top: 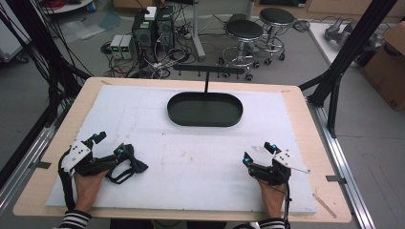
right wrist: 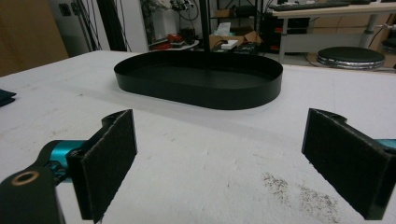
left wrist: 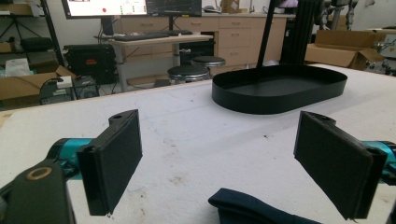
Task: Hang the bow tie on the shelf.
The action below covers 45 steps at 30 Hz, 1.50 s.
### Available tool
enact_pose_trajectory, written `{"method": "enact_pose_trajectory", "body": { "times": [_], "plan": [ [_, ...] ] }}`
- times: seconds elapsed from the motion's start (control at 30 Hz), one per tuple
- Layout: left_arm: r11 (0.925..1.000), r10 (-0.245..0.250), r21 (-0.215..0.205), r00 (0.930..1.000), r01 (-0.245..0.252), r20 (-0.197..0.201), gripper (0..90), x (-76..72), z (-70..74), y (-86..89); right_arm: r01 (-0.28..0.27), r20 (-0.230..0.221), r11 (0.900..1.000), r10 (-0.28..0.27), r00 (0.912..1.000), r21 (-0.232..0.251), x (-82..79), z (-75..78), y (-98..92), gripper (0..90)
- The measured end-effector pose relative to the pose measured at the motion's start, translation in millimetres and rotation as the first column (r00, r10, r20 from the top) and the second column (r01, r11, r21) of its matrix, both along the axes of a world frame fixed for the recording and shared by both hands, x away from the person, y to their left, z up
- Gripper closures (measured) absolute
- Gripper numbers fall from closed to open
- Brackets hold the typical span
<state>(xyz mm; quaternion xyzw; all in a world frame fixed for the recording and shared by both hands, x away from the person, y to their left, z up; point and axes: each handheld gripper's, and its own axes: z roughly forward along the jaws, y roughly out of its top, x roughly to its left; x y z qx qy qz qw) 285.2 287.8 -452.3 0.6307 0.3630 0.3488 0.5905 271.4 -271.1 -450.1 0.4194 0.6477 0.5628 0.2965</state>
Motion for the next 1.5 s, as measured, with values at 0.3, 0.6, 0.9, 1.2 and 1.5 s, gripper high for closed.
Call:
{"method": "enact_pose_trajectory", "body": {
  "times": [0.3,0.6,0.9,1.2,1.5],
  "plan": [
    [0.9997,0.025,0.003,0.9995,-0.025,-0.019,17.2,1.6,0.6,-0.7,0.0,0.016,1.0,0.0,0.9999,0.004,-0.8,-0.3,-0.6,9.2],
    [0.9998,0.018,-0.007,0.9996,-0.018,-0.023,16.2,2.1,0.7,0.3,-0.002,0.016,1.0,0.002,0.9999,0.005,-1.6,-0.3,-0.5,9.3],
    [1.0,0.0,0.008,0.9983,0.0,-0.058,15.2,3.0,10.5,2.6,0.0,0.018,1.0,0.0,0.9998,0.008,-1.9,-0.4,-0.6,9.3],
    [0.9946,-0.073,0.064,0.9885,0.082,-0.133,14.9,2.6,35.1,11.1,0.0,0.016,1.0,0.0,0.9999,0.011,-2.0,-0.4,-0.6,9.3],
    [0.9742,-0.13,0.143,0.9529,0.174,-0.274,15.1,5.6,44.2,17.3,0.001,0.017,1.0,-0.001,0.9999,0.01,-1.9,-0.4,-0.5,9.3]
  ]
}}
